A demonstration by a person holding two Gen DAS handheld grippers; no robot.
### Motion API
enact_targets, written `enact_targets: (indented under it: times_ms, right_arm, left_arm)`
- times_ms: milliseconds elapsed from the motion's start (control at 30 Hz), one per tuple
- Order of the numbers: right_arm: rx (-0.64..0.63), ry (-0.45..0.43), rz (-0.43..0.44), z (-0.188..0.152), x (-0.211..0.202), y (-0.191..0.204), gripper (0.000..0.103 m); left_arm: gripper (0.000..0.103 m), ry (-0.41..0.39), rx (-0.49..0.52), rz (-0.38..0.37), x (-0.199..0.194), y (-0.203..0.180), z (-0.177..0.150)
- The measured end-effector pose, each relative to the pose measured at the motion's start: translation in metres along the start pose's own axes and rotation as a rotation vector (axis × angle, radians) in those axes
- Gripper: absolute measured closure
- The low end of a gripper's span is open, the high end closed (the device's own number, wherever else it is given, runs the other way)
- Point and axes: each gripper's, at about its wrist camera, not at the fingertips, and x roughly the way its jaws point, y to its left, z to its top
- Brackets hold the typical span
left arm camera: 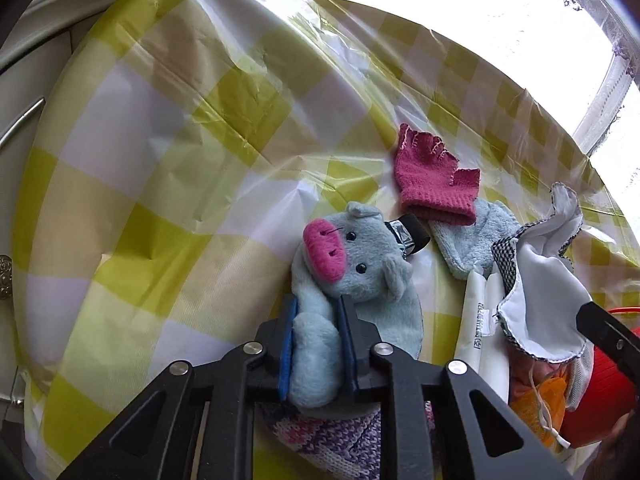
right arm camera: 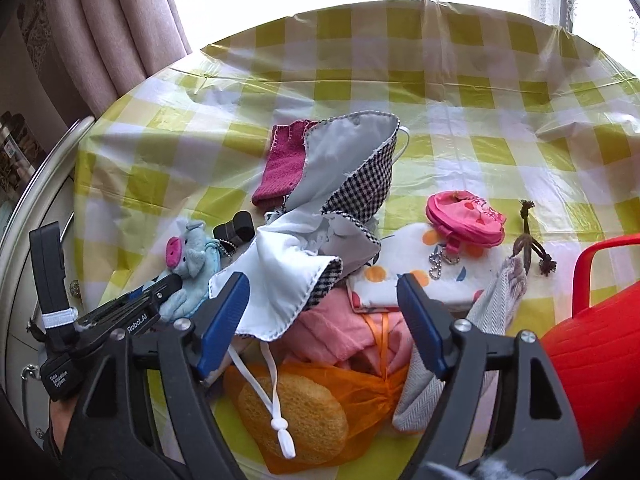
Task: Organize soft objects
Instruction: 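Grasp the light blue elephant plush with the left tool while the right tool grasps the checked cloth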
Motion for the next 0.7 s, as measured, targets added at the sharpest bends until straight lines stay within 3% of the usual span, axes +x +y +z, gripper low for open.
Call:
enact_targets:
  times_ms: [267,433,467,533,600,700]
  right_arm:
    - [-0.022,0.015,-0.021,0.028,0.030,0.002,0.017]
    - [-0.071,0.028,0.009,0.033,0.048,0.010,0.018]
    - [-0.084,0.035,0.010,0.033,0.052,0.012,0.021]
    - [-0.113,0.057,0.014,0.029,0.060,0.016,0.051]
    - [-0.134,0.054,0.021,0.026,0.061,0.021,0.069]
    - [-0.173,0.018,0.015,0.021,0.052,0.028,0.077]
  left_arm:
    - [0.089,-0.080,0.053,0.011,-0.023,-0.008,-0.005]
    - [0.089,-0.126,0.057,0.009,-0.041,-0.010,-0.008]
    - [0.089,-0.132,0.053,0.008,-0.044,-0.009,-0.009]
    - [0.089,-0.138,0.044,0.002,-0.048,-0.009,-0.011]
    - [0.089,-0.145,0.038,-0.002,-0.052,-0.009,-0.014]
    - [0.089,-0.155,0.034,-0.006,-0.058,-0.010,-0.018]
